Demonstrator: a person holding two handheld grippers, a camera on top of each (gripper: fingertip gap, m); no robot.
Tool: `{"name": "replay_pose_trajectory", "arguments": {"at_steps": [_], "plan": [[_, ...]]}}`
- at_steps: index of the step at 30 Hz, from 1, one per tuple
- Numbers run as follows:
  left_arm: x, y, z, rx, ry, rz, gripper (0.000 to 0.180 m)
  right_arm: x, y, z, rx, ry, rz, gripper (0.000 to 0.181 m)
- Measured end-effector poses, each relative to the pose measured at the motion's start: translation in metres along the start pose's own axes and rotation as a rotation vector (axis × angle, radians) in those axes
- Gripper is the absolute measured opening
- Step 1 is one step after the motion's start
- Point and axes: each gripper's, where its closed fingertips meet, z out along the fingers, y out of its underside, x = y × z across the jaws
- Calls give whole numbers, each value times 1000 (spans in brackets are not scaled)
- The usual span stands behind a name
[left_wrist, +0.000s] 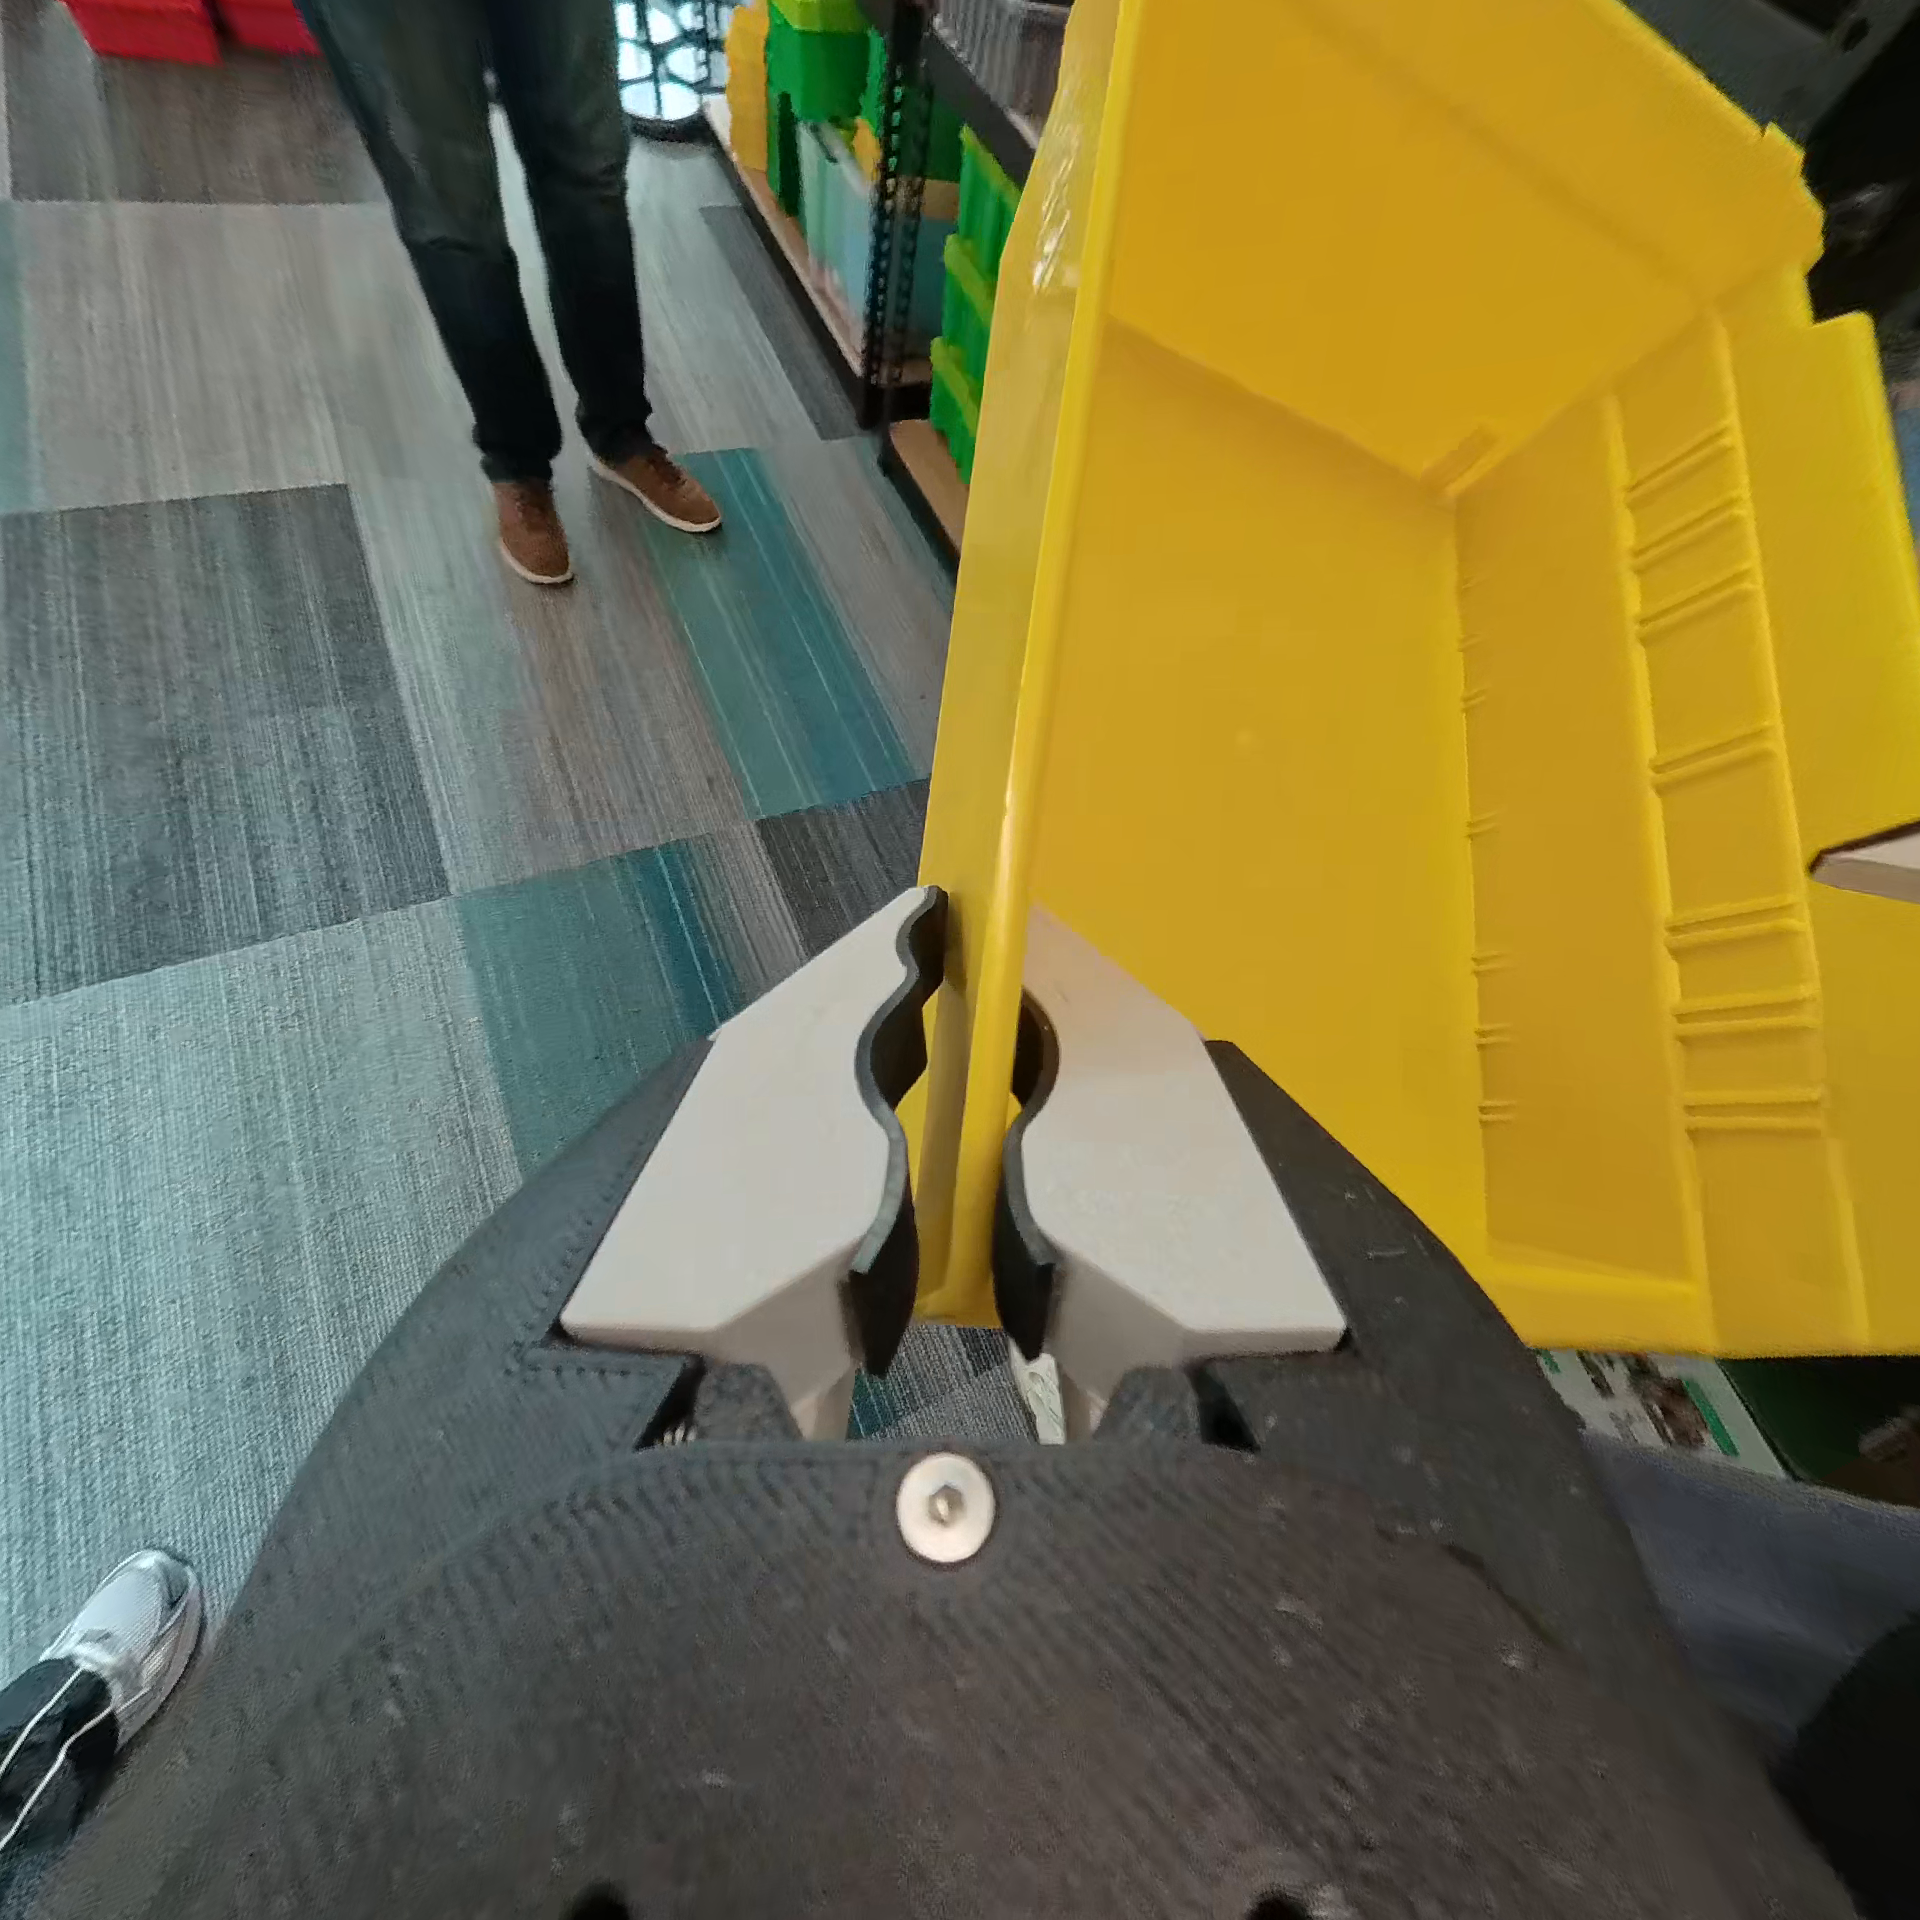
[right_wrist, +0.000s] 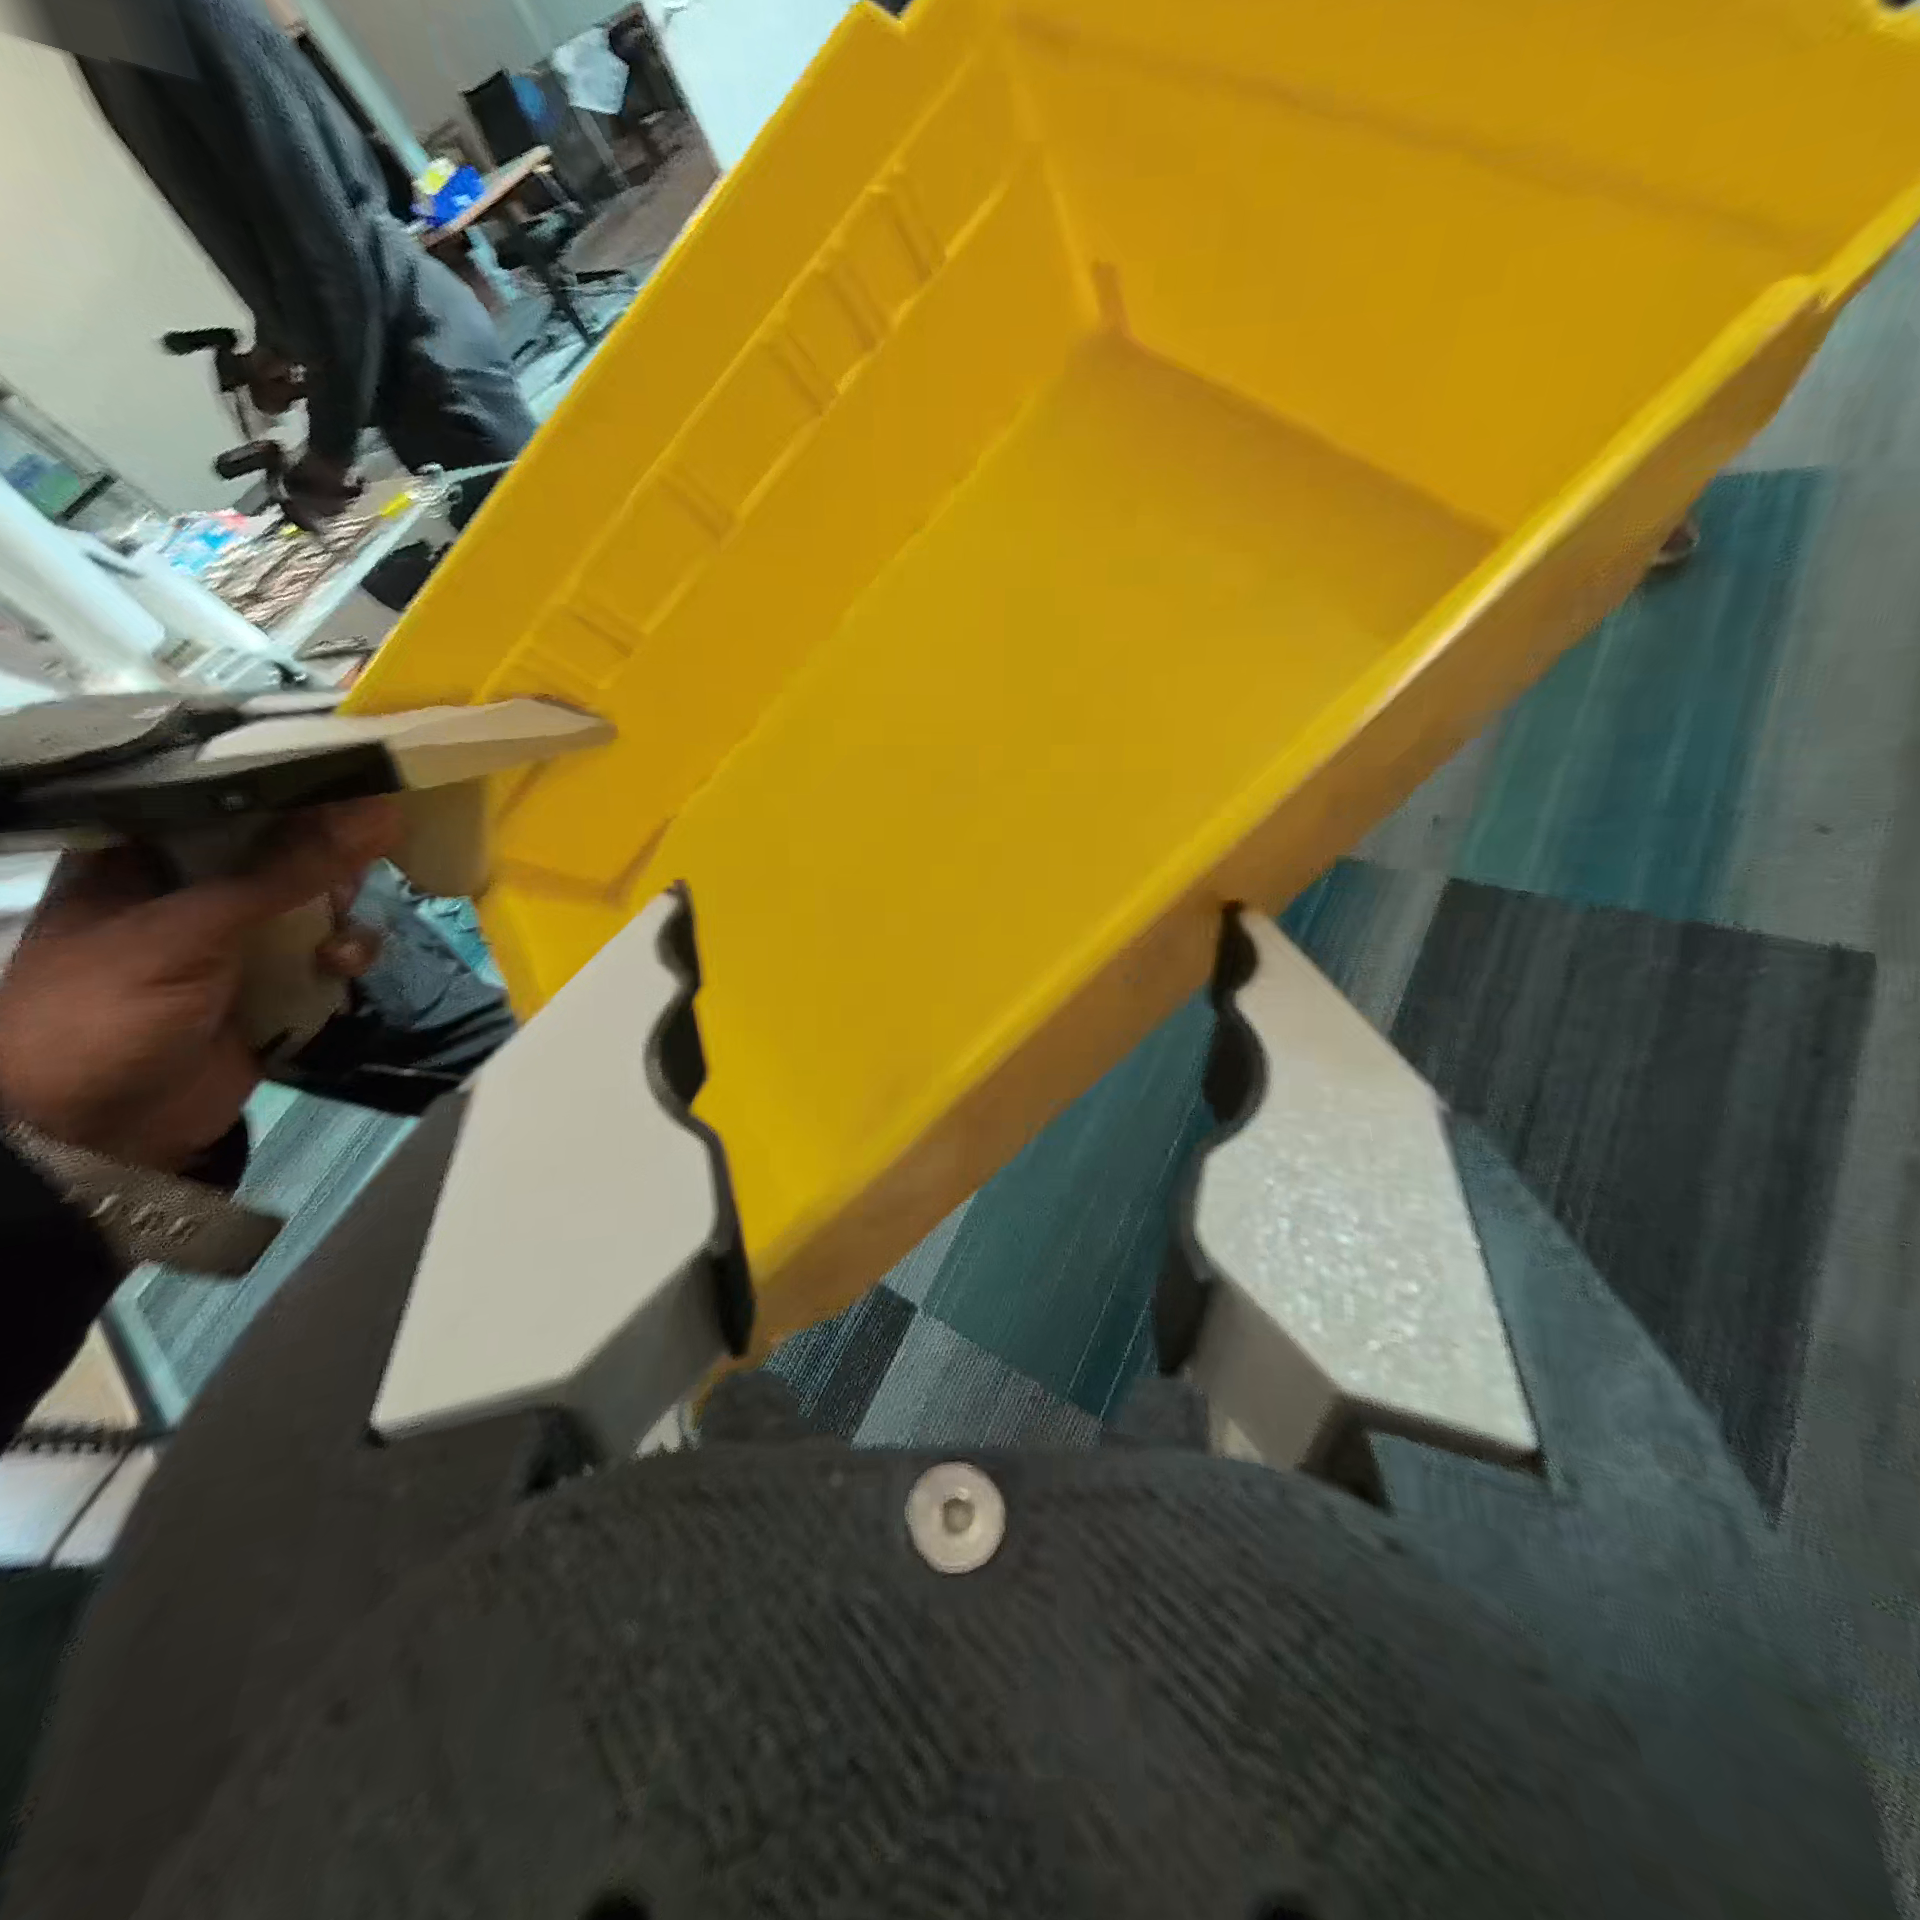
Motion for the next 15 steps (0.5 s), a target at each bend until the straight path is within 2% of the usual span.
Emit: {"name": "replay_pose_trajectory", "arguments": {"at_steps": [2, 8, 15], "plan": [[1, 19, -24, -6, 17, 18, 0, -20, 17, -1, -14, 51, 5, 106], [-19, 98, -94, -34, 31, -18, 0, -85, 95, -19, -123, 152, 35, 83], [-19, 177, -154, -119, 87, -122, 0, -158, 157, -56, -207, 172, 16, 98]]}}
